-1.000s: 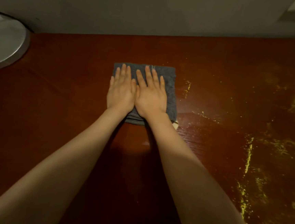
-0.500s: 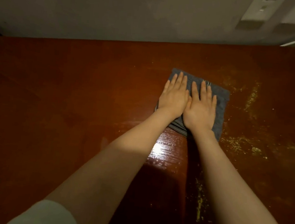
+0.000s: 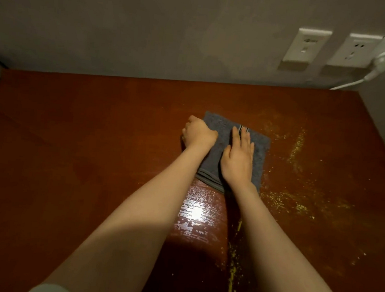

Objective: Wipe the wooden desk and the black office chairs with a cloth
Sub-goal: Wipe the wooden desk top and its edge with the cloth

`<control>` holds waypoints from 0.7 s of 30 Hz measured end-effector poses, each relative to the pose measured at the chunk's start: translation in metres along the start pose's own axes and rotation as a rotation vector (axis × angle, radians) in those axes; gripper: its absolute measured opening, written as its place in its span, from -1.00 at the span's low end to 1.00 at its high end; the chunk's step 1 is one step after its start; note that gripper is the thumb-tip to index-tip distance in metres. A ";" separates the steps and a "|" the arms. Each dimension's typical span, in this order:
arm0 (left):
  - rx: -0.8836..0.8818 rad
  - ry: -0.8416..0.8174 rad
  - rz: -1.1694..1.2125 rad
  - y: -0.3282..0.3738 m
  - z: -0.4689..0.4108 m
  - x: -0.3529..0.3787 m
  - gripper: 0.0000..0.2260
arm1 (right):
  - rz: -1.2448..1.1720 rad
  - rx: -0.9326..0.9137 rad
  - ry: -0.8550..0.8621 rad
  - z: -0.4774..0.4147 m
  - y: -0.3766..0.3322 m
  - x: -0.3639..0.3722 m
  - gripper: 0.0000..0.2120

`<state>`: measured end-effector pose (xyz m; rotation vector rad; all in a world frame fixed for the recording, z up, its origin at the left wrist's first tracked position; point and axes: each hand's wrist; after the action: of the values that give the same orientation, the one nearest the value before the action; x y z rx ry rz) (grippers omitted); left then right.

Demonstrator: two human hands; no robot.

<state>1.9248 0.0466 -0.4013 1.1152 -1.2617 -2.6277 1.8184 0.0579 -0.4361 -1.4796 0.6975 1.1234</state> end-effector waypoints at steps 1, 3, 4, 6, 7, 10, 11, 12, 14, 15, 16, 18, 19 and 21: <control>-0.022 -0.015 -0.019 0.002 -0.002 -0.002 -0.55 | -0.004 0.001 0.007 0.000 0.000 0.001 -0.51; 0.060 -0.028 -0.069 0.002 0.003 -0.007 -0.76 | 0.005 0.011 0.035 0.003 -0.004 0.003 -0.52; 0.125 -0.023 -0.067 0.001 0.009 -0.010 -0.84 | 0.007 0.019 0.057 0.005 -0.007 0.005 -0.52; 0.269 0.000 0.016 -0.004 0.022 -0.017 -0.83 | -0.023 0.032 0.130 0.011 -0.016 0.007 -0.51; 0.335 0.035 0.062 -0.008 0.028 -0.022 -0.82 | -0.056 0.033 0.185 0.014 -0.024 0.009 -0.52; 0.453 0.181 0.181 -0.021 0.032 -0.054 -0.84 | -0.102 -0.038 0.312 0.016 -0.059 0.012 -0.49; 0.465 0.218 0.181 -0.027 0.023 -0.069 -0.85 | -0.086 -0.093 0.304 0.013 -0.075 0.015 -0.48; 0.466 0.238 0.149 -0.033 0.012 -0.085 -0.84 | -0.061 -0.152 0.250 0.010 -0.091 0.020 -0.48; 0.405 0.236 0.069 -0.048 -0.014 -0.113 -0.83 | 0.014 -0.267 0.070 0.002 -0.116 0.035 -0.48; 0.348 0.231 0.055 -0.057 -0.029 -0.126 -0.83 | 0.054 -0.320 -0.004 -0.003 -0.127 0.043 -0.47; 0.285 0.229 0.052 -0.066 -0.042 -0.137 -0.83 | 0.090 -0.364 -0.057 -0.008 -0.137 0.052 -0.47; 0.173 0.238 0.037 -0.082 -0.060 -0.152 -0.74 | 0.151 -0.421 -0.122 -0.017 -0.156 0.066 -0.49; 0.159 0.265 0.016 -0.091 -0.066 -0.155 -0.65 | 0.165 -0.426 -0.129 -0.022 -0.165 0.071 -0.50; 0.257 0.281 -0.018 -0.104 -0.070 -0.154 -0.50 | 0.146 -0.394 -0.105 -0.029 -0.172 0.076 -0.54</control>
<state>2.1103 0.1166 -0.4108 1.4738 -1.5574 -2.2593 2.0077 0.0809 -0.4374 -1.7023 0.5370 1.5041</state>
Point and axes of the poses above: each hand's wrist, its own z-axis away from the middle knuckle, its own x-axis out of the palm, y = z × x, and after that the axes turned 6 degrees about z, right-handed
